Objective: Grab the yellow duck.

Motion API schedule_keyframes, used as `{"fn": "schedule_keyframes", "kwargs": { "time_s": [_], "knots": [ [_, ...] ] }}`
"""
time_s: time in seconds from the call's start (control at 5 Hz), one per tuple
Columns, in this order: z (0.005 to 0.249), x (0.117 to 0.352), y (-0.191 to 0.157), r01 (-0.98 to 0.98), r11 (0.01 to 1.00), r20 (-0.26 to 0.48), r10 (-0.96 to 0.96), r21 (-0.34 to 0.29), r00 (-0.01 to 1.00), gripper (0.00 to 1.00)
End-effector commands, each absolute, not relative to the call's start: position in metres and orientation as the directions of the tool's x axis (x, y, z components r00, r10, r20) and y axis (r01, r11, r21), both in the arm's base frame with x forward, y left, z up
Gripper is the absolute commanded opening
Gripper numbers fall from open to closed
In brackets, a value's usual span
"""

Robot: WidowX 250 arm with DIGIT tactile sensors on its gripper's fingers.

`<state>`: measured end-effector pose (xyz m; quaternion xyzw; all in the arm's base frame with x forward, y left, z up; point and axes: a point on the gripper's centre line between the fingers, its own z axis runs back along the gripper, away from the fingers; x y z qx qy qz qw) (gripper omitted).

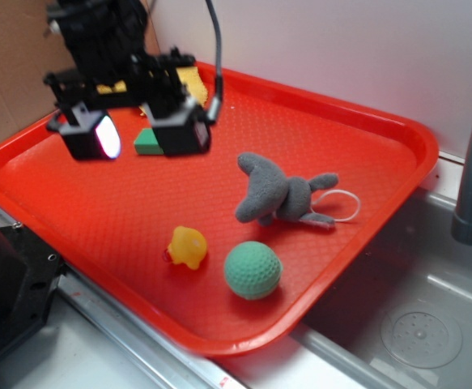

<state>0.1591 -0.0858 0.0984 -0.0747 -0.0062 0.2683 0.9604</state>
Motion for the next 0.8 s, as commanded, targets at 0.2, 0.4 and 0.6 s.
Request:
{"fn": "schedule_keyframes", "kwargs": {
  "time_s": [0.2,0.4,0.6],
  "knots": [
    [0.046,0.165,-0.108,-0.533,0.833,-0.144,0.516,-0.144,0.845,1.00],
    [0.038,0.164,-0.111,-0.536,0.835,-0.160,0.516,-0.123,0.841,1.00],
    [0.029,0.161,-0.118,-0.529,0.842,-0.195,0.503,-0.110,0.842,1.00]
  ]
}}
